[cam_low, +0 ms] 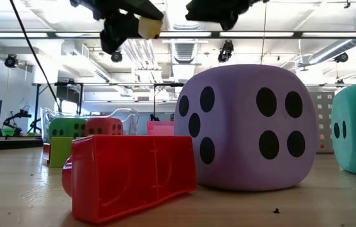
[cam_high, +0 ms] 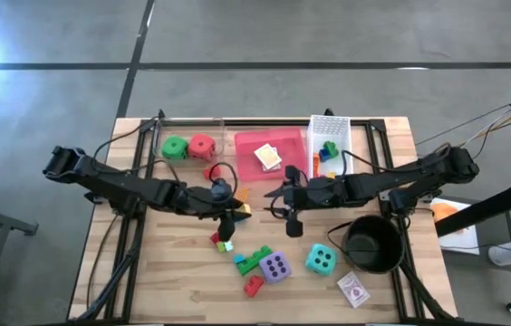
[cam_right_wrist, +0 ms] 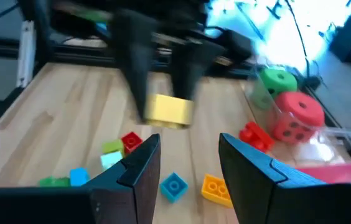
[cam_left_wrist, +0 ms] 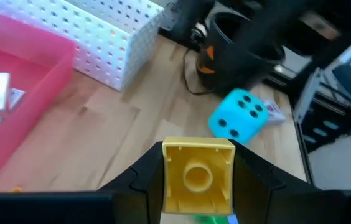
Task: Pick & Place Toys
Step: Put the small light yellow game piece into the white bin
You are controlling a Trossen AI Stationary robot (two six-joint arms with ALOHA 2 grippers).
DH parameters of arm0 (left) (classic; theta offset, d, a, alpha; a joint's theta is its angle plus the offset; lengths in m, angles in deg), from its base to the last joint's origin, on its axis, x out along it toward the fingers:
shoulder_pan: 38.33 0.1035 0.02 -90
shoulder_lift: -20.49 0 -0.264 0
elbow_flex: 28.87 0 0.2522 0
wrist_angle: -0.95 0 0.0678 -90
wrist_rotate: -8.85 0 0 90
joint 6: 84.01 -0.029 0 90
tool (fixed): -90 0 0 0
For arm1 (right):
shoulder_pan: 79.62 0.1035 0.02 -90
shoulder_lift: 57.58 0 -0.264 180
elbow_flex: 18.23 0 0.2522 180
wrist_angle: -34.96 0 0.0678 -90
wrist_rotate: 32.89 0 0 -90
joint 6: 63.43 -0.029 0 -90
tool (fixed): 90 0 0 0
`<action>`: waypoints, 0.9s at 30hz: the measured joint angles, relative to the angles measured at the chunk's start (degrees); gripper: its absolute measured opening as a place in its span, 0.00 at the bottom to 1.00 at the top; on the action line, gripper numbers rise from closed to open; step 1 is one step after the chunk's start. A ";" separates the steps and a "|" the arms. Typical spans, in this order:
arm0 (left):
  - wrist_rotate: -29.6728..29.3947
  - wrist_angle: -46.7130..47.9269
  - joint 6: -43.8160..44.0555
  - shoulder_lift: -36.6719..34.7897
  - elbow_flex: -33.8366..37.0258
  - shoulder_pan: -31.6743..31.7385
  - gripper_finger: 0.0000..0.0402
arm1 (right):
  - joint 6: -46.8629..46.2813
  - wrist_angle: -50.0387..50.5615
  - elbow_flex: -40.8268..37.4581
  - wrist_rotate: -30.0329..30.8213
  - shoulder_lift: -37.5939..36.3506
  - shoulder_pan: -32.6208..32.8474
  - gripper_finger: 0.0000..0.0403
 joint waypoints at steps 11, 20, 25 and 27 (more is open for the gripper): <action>1.35 -2.40 -2.02 -1.01 -0.02 -0.30 0.33 | 2.48 0.09 1.49 -0.75 -0.25 0.66 0.38; 1.43 -7.98 -6.78 -1.03 -0.02 0.09 0.33 | 1.99 -0.15 1.48 -0.32 -0.35 0.62 0.38; 3.17 -13.31 -6.50 -1.03 -0.02 0.14 0.33 | -3.91 0.21 1.55 -0.26 -0.35 0.99 0.42; 5.19 -15.08 -6.10 -1.01 -0.02 0.14 0.33 | -5.41 0.46 1.98 -0.69 -0.35 1.43 0.48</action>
